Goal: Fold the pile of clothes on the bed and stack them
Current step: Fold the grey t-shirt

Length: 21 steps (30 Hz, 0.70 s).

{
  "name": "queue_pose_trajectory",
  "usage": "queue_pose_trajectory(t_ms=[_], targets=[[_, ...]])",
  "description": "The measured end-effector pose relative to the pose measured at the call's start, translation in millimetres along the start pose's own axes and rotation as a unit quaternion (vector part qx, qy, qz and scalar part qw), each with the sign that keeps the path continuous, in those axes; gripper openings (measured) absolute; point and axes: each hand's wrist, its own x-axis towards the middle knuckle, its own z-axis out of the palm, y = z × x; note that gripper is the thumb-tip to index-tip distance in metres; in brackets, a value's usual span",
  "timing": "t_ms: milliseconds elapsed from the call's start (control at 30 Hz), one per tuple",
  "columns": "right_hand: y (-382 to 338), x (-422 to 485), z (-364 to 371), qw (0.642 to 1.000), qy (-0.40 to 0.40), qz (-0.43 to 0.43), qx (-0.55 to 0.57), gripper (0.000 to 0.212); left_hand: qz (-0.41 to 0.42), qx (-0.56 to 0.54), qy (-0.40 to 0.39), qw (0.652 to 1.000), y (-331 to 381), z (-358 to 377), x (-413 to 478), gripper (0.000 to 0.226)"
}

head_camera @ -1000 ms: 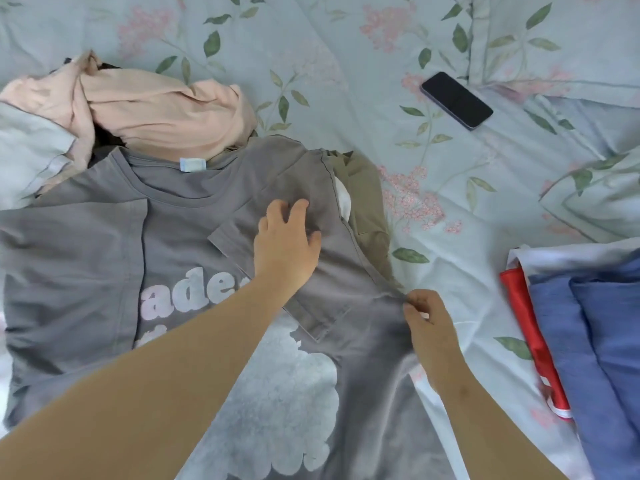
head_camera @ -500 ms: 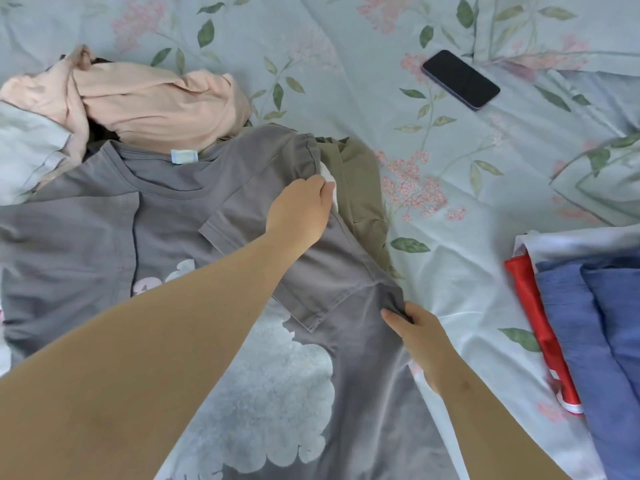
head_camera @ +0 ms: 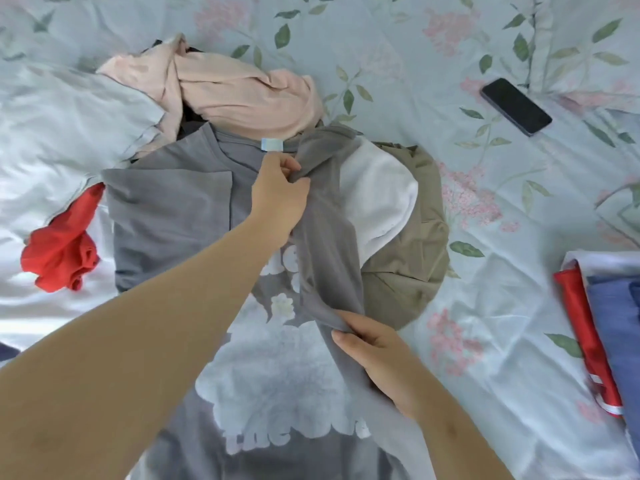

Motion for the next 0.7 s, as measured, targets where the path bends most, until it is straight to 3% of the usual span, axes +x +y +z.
queue_pose_trajectory(t_ms=[100,267,367,433,567,700], targets=[[-9,8,53,0.999,-0.038,-0.011,-0.008,0.032,-0.011,-0.076,0.012,0.997,-20,-55,5,0.032],[-5,29,132,0.997,-0.075,0.015,-0.004,0.025,-0.008,-0.086,0.061,0.994,-65,-143,10,0.046],[9,35,156,0.989,-0.04,0.052,-0.131,0.018,-0.049,-0.028,0.046,0.997,-95,-168,15,0.038],[18,30,158,0.972,-0.007,0.095,-0.216,0.021,-0.046,0.0,0.043,0.998,-105,-175,19,0.043],[35,12,147,0.926,0.005,0.146,-0.348,0.035,-0.004,-0.054,0.116,0.992,-102,-184,23,0.047],[47,3,144,0.868,0.01,0.103,-0.486,0.032,-0.026,-0.02,0.029,0.999,-106,-190,12,0.056]])
